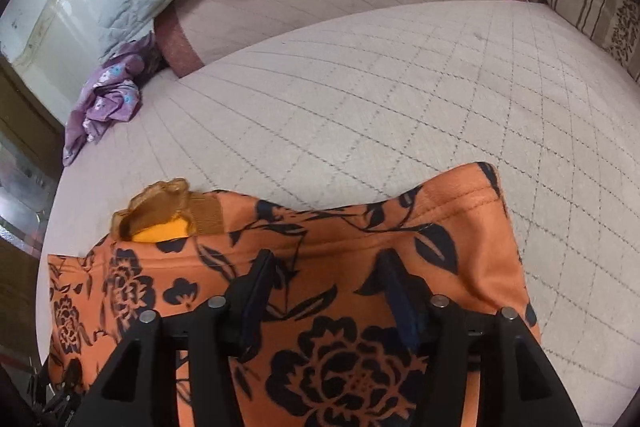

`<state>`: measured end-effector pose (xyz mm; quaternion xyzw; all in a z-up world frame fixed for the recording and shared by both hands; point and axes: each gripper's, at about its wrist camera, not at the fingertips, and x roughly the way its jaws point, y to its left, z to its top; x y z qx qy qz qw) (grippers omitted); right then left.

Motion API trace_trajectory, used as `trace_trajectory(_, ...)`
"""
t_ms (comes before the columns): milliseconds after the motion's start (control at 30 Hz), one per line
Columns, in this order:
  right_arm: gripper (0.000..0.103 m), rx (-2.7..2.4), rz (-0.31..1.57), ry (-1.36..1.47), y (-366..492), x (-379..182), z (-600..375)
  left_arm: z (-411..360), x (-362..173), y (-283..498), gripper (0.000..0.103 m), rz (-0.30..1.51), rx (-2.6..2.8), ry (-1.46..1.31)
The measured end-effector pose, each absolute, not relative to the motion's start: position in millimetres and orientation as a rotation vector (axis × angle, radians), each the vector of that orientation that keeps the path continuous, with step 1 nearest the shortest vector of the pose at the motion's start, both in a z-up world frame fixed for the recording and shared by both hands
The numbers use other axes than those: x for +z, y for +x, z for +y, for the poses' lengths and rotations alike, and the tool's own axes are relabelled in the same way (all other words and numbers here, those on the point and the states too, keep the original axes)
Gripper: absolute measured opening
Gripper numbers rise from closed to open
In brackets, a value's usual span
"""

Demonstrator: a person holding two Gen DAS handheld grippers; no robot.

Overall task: Fold small clothes
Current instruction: 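Press the folded orange blouse flat with both grippers open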

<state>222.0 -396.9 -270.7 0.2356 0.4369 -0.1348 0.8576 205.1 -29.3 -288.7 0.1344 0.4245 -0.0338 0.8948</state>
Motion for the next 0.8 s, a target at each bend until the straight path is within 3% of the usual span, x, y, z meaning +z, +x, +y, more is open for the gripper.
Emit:
trace_trajectory(233,0.059,-0.159,0.892,0.517,183.8,-254.3,-370.0,-29.3,-289.5,202.0,0.078,0.870,-0.066,0.288)
trace_trajectory(500,0.059,-0.105,0.981,0.320,176.3,-274.4,-324.6,-34.5,-293.6,199.7,0.079,0.865,-0.057,0.299)
trace_trajectory(800,0.059,-0.102,0.789,0.673,89.3,-231.1,-388.6,-19.2,-276.2,210.3,0.079,0.836,-0.031,0.197)
